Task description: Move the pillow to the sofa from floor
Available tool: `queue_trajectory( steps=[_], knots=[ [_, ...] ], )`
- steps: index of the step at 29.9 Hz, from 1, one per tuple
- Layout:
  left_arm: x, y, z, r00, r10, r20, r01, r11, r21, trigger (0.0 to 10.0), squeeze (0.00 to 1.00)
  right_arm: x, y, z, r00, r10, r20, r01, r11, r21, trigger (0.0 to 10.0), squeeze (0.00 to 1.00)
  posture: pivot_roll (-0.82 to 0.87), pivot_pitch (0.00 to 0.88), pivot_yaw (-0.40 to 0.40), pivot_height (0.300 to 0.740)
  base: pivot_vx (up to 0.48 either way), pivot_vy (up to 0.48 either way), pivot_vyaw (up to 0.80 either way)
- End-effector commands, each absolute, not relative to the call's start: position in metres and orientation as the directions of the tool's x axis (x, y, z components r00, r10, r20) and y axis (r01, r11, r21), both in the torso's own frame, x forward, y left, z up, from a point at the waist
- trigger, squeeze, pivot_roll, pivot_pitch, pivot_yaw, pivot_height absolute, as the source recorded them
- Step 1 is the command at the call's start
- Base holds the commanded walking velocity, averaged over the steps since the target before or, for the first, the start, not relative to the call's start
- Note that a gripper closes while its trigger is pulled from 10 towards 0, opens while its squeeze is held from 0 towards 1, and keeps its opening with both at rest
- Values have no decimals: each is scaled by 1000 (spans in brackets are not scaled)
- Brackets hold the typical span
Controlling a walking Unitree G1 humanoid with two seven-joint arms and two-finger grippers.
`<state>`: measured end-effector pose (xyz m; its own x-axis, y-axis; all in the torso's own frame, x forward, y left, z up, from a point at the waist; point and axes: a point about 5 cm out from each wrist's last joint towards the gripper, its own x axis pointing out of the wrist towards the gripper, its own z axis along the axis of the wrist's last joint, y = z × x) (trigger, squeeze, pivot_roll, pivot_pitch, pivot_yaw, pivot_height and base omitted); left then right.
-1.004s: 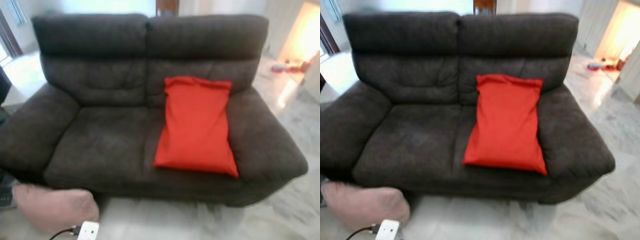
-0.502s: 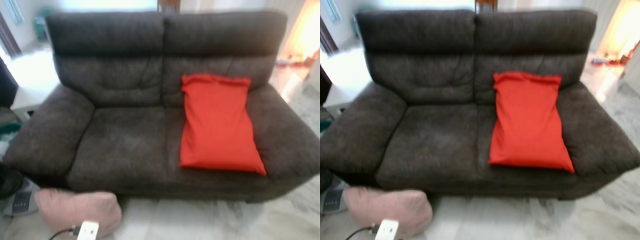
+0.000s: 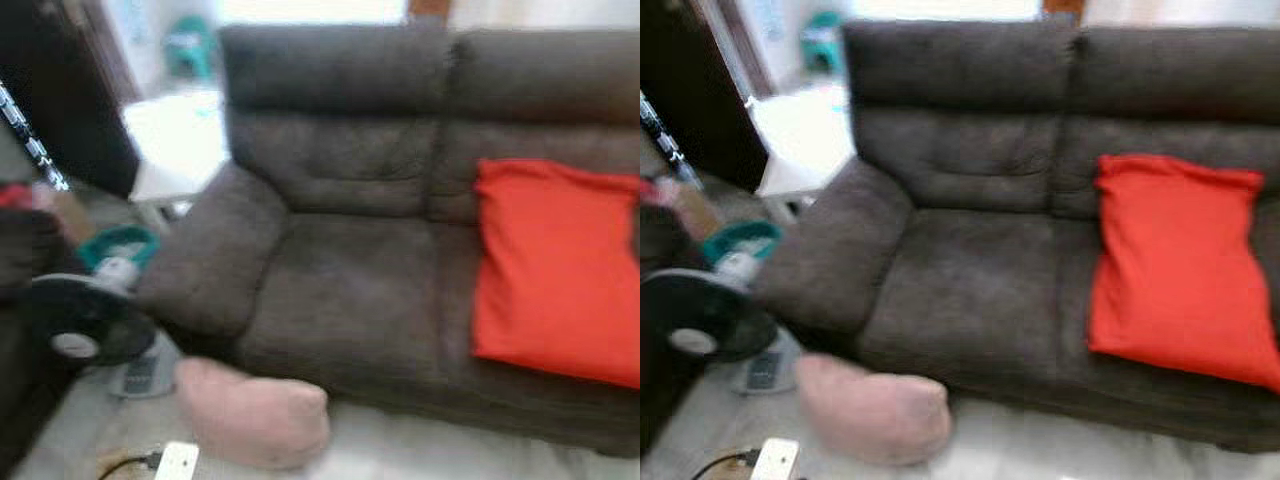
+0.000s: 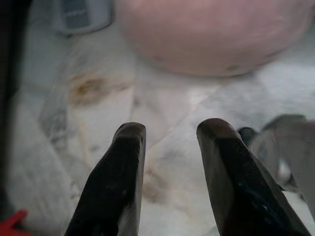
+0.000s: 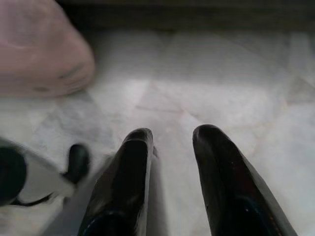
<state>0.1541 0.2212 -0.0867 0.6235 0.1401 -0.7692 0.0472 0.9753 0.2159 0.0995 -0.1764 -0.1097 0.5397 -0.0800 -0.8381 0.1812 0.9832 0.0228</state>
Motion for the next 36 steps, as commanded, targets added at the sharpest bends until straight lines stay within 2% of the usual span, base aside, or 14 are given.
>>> queue_trajectory(
  steps=[1,15,19,23,36],
  knots=[
    [155,223,-86,621,144,-770,56,972,227,10000,0,96,-170,-111,527,-63,-848,194,980,48,10000,0,71,7,-22,740,0,461,0],
    [154,226,-86,615,149,-774,56,971,232,10000,0,95,-169,-112,513,-78,-855,219,975,42,10000,0,75,3,-20,740,0,462,0],
    [154,226,-86,614,149,-775,58,971,233,10000,0,95,-169,-112,515,-78,-853,224,974,46,10000,0,73,2,-19,740,0,464,-713],
    [154,226,-86,614,149,-775,58,971,232,10000,0,95,-169,-112,518,-74,-852,217,975,47,10000,0,74,1,-18,740,0,428,0],
    [158,224,-85,627,144,-765,63,970,234,10000,0,97,-168,-112,524,-72,-849,217,975,52,10000,0,78,1,-19,740,0,0,0]
  ],
)
